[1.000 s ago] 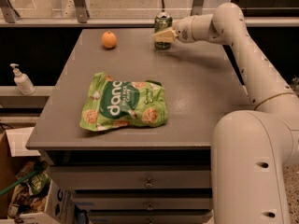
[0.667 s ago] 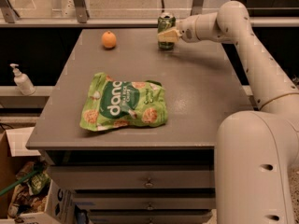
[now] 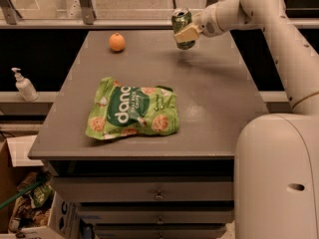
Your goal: Knock green can over
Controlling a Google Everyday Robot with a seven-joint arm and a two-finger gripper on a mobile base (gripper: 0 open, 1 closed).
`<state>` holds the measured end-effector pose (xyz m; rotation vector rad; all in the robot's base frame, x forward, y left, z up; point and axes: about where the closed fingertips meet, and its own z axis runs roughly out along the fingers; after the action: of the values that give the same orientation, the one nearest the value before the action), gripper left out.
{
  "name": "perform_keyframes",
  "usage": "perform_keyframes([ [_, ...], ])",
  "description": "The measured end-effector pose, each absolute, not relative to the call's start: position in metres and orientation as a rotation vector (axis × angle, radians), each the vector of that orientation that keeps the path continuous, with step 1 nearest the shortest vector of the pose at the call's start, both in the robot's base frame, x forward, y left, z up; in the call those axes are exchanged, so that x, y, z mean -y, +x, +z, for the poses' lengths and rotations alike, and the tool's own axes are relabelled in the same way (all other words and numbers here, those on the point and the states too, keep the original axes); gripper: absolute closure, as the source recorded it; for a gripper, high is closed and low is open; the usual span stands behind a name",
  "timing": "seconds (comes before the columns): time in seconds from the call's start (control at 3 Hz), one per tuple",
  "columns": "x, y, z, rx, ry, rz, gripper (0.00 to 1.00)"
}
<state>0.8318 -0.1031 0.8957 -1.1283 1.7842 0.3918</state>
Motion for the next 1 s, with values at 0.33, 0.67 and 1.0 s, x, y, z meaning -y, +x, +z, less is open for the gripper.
perform_keyframes([
  [0.33,0.107,0.807,0.905,-1.803,-1.313,0.256,1.0],
  [0.67,0.113,0.779,0.905,-1.819,-1.503,0.104,1.0],
  [1.0,0.121,0.755,0.893,-1.829,-1.691,-0.022,1.0],
])
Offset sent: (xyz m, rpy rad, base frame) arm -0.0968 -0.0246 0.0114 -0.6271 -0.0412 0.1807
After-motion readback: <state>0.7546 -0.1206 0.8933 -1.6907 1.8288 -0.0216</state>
